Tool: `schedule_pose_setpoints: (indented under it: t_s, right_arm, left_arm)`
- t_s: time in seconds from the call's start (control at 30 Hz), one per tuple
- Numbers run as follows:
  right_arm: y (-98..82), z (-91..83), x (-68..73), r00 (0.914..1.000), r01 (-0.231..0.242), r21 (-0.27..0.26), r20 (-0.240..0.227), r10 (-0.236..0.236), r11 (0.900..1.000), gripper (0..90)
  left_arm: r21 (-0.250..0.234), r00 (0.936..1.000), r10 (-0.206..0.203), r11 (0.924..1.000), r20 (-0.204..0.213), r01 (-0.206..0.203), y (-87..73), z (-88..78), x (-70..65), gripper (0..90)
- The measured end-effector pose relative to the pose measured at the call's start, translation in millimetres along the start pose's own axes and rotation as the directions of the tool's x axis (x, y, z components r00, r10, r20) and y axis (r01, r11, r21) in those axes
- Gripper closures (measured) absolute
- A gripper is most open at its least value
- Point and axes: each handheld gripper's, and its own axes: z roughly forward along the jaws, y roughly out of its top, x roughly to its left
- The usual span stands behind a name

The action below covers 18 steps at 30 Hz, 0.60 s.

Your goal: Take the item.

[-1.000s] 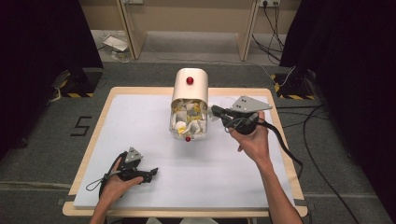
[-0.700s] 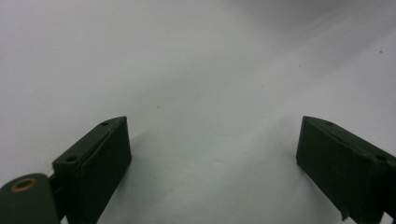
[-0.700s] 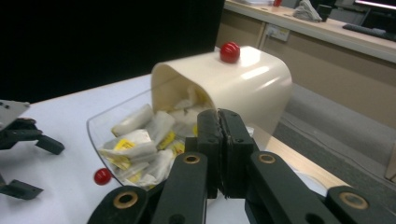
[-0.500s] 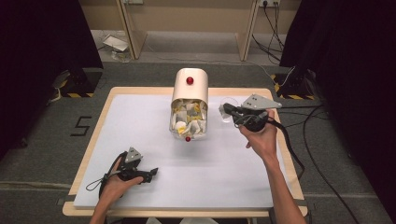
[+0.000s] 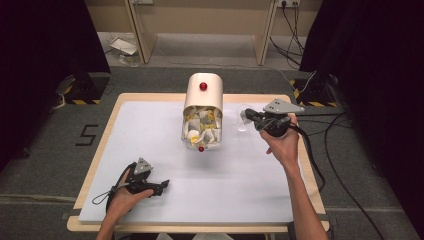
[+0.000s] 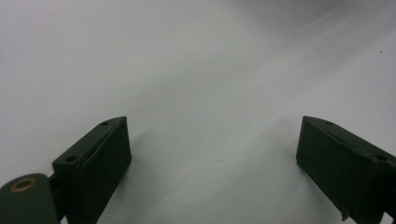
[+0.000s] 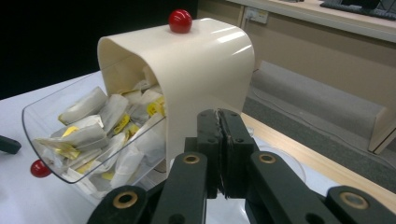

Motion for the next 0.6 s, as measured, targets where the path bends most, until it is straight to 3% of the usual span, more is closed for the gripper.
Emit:
schedule_pose_setpoints:
  t_s: [0.6]
  right_arm:
    - [-8.3, 24.1, -32.2, 0.9977, -0.035, 0.012, 0.058, 0.035, 0.999, 88.2]
  left_arm:
    - [0.002, 1.0000, -0.003, 1.0000, 0.005, 0.003, -0.1, 0.4, -0.5, 9.2]
